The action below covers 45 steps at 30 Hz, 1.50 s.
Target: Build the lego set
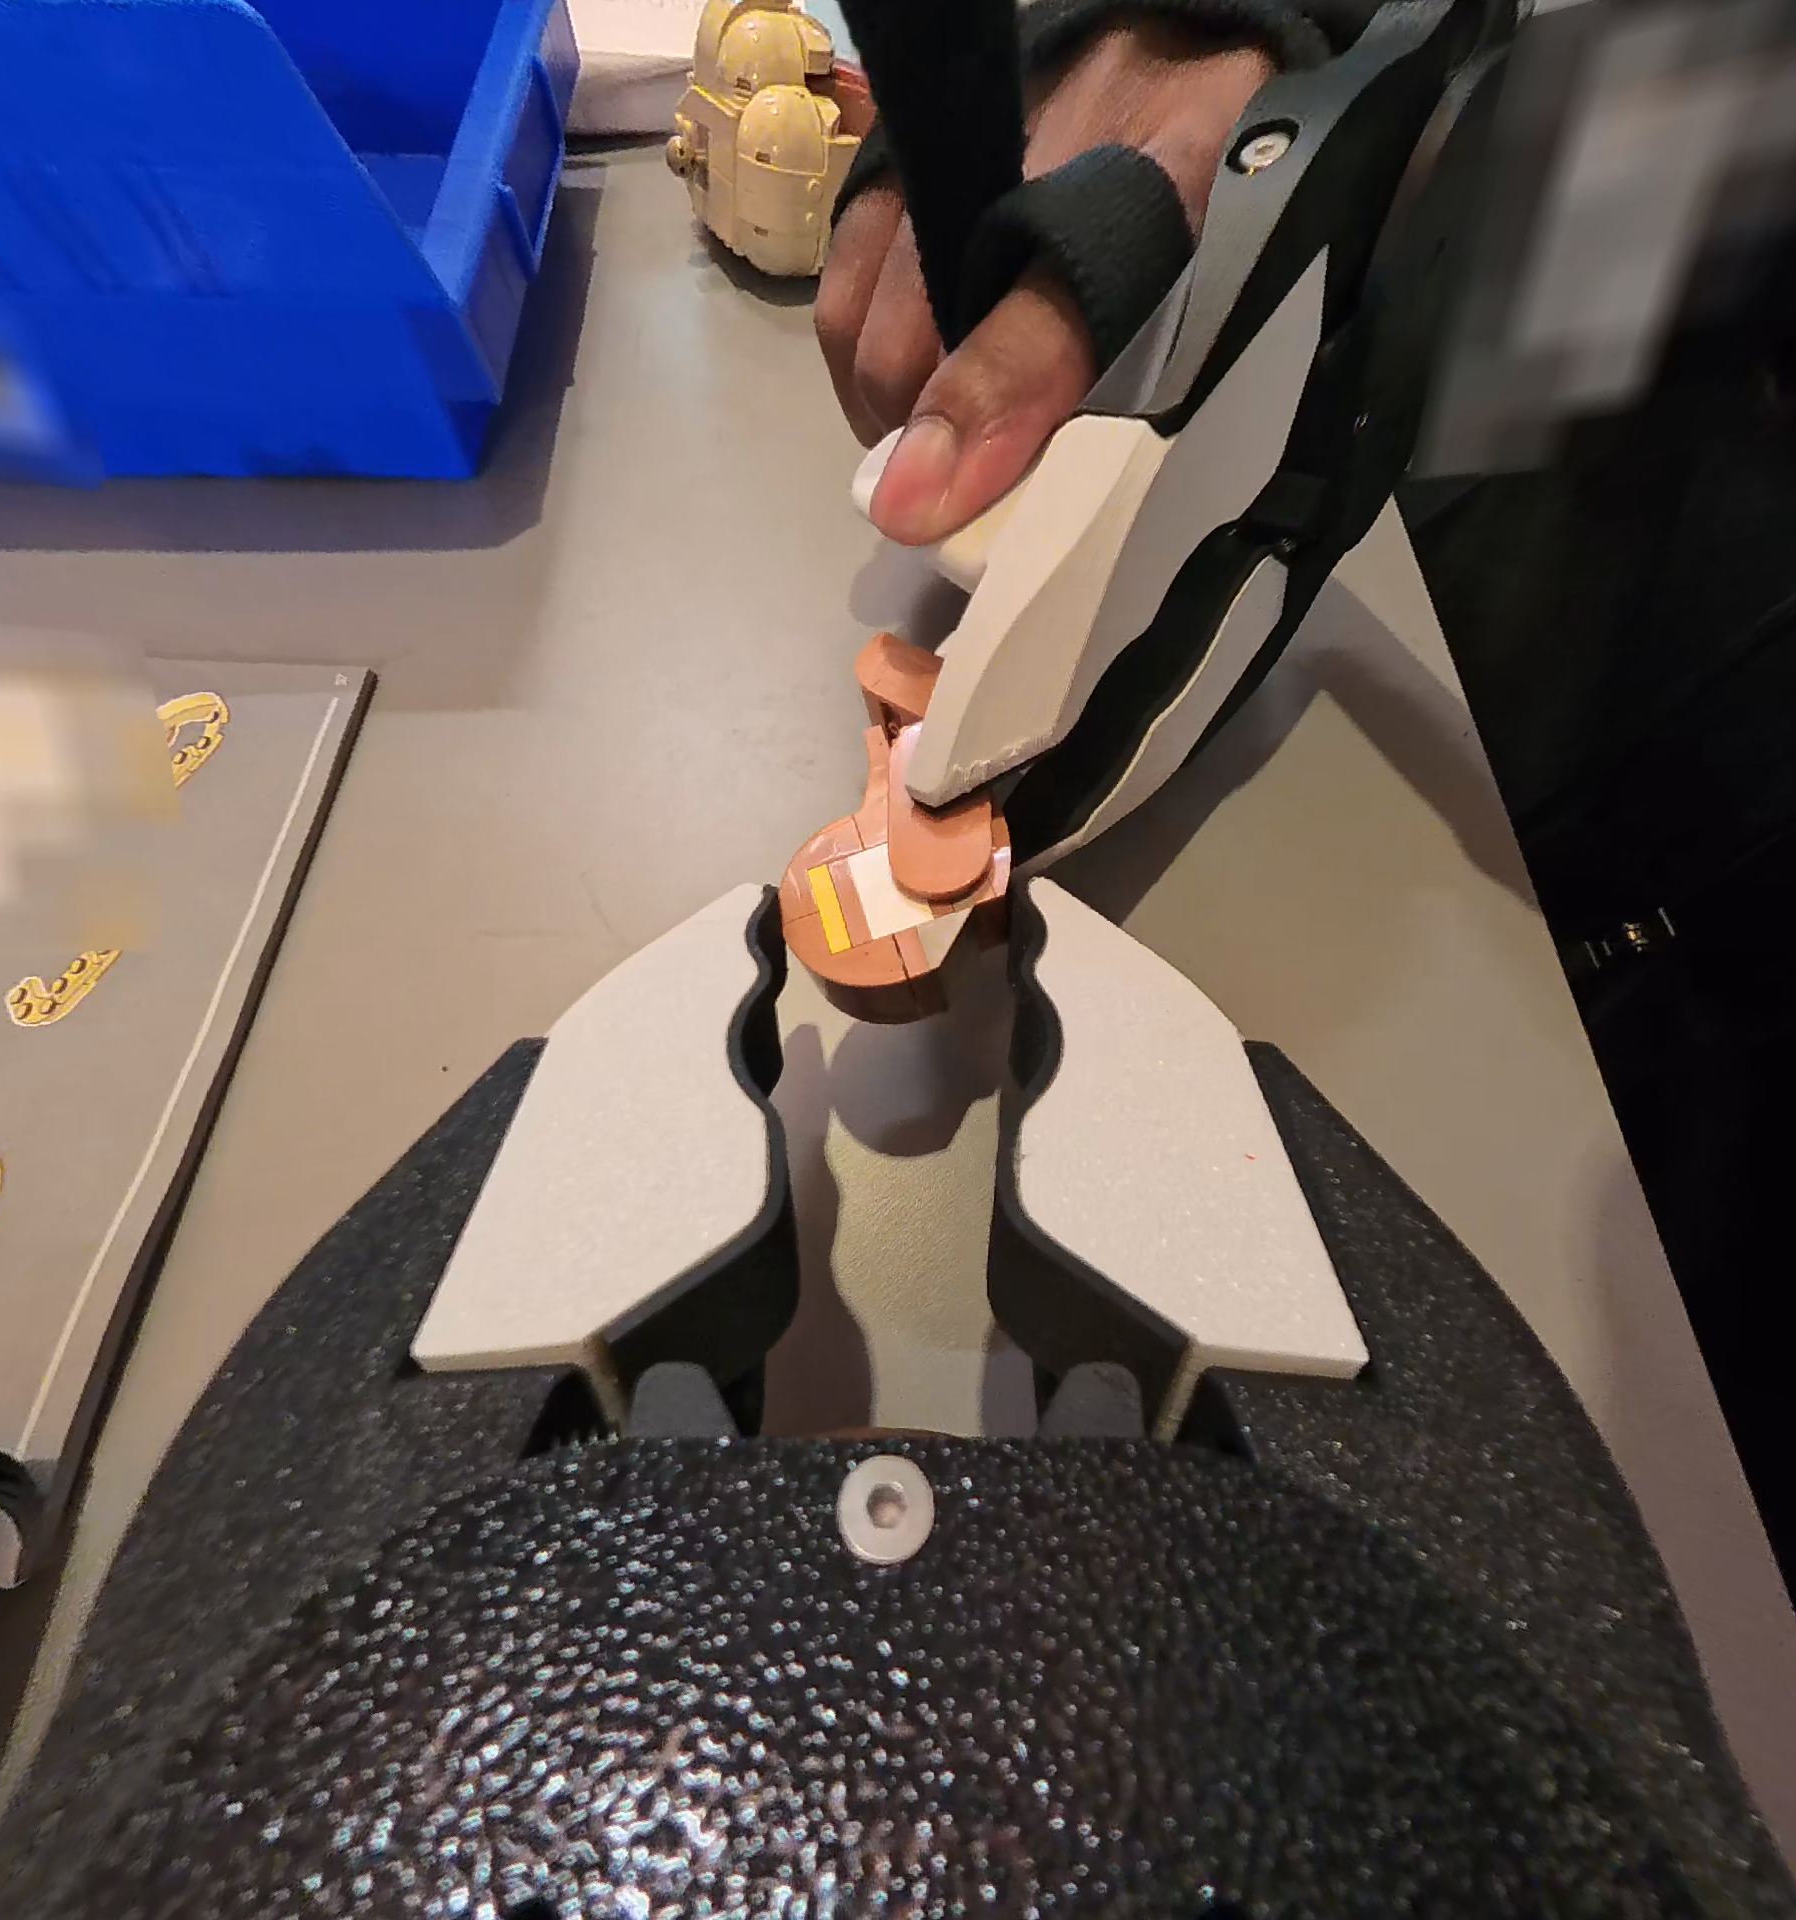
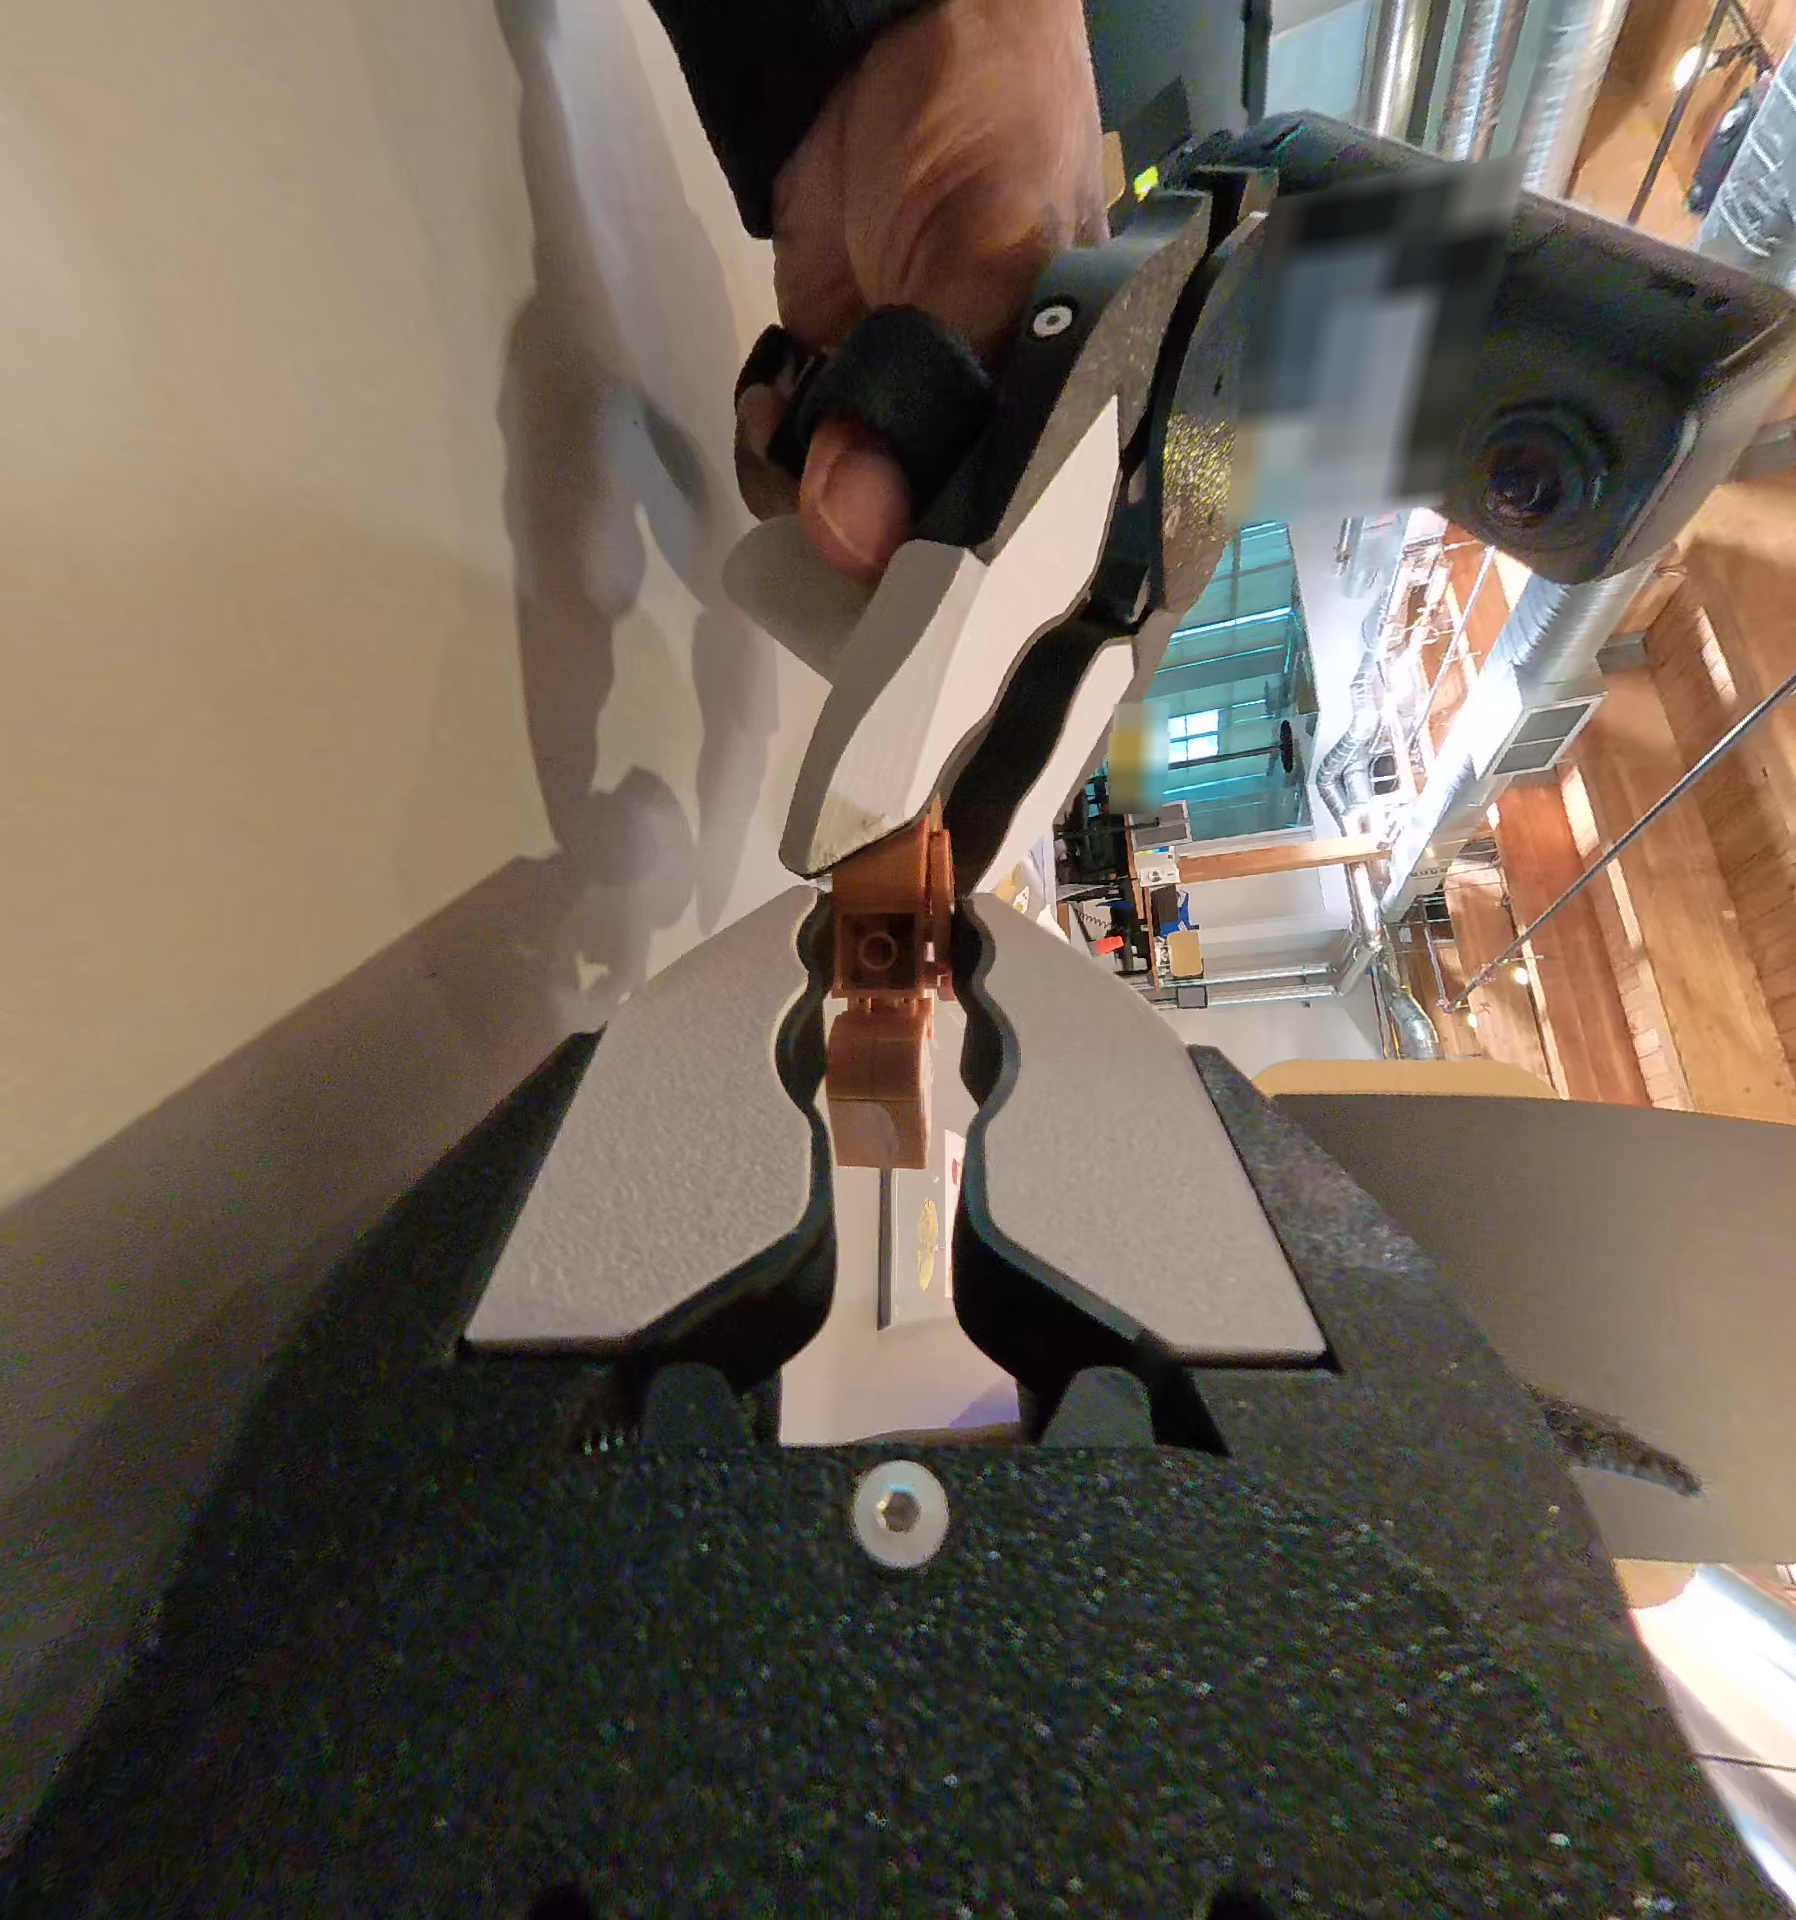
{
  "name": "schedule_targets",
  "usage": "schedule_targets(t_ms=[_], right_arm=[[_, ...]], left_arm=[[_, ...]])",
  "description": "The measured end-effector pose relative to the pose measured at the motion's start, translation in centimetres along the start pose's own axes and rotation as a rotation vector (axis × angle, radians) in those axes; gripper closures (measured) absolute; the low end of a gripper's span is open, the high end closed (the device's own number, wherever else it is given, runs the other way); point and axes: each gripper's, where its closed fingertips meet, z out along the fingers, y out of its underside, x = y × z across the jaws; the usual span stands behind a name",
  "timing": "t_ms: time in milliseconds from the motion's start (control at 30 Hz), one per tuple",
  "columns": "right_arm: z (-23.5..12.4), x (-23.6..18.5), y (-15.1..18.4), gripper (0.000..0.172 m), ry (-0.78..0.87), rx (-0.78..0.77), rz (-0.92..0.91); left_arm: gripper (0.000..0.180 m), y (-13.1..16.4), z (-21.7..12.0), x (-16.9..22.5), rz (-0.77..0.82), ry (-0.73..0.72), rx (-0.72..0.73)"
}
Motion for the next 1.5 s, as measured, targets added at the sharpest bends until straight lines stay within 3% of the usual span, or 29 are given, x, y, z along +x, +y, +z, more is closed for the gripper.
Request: schedule_targets(t_ms=[567,1200,1500], right_arm=[[-0.4,1.0,0.1,0.151,-0.108,0.079,0.302],[-0.7,1.0,-0.4,0.150,-0.247,0.159,0.495],[-0.6,1.3,-0.3,0.150,-0.279,0.179,0.580]], left_arm=[[0.139,-1.5,-1.0,0.0,0.092,-0.031,0.128],[0.155,-2.3,-1.0,1.2,0.536,-0.181,0.142],[0.159,-2.5,-1.1,0.8,0.536,-0.214,0.139]])
